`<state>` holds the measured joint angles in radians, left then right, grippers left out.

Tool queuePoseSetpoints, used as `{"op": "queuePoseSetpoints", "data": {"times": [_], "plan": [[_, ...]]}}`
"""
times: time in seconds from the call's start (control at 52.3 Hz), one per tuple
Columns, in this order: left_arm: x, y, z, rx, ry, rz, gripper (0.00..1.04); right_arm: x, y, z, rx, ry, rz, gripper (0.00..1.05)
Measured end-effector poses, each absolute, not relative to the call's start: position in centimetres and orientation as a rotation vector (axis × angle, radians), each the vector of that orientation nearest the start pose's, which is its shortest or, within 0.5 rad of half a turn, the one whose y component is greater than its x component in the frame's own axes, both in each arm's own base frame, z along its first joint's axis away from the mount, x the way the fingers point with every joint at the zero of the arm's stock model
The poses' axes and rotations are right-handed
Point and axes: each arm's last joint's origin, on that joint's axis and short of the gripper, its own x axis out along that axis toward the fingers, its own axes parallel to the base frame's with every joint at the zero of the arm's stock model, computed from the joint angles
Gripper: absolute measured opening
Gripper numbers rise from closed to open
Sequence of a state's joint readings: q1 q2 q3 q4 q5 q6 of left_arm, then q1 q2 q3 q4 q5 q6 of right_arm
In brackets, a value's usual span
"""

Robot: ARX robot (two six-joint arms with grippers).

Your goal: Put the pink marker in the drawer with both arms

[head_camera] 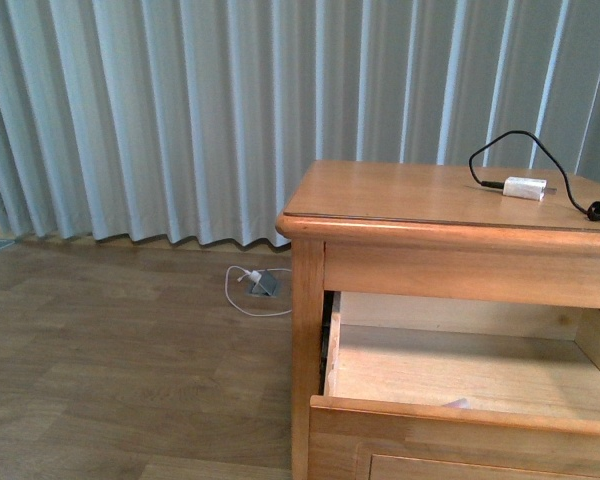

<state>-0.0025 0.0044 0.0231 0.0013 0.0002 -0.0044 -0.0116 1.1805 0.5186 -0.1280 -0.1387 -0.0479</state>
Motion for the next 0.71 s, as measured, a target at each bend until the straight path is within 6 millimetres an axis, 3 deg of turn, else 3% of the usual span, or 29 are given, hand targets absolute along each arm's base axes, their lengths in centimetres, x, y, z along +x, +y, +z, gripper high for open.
{"op": "queuePoseSetpoints", "data": {"times": [0.707], "plan": [[9.7,0.0,17.1,-0.005,-0.02,-0.003,0.99,32.0,1.8,14.3,0.031,0.702,0.034,0.96]]}}
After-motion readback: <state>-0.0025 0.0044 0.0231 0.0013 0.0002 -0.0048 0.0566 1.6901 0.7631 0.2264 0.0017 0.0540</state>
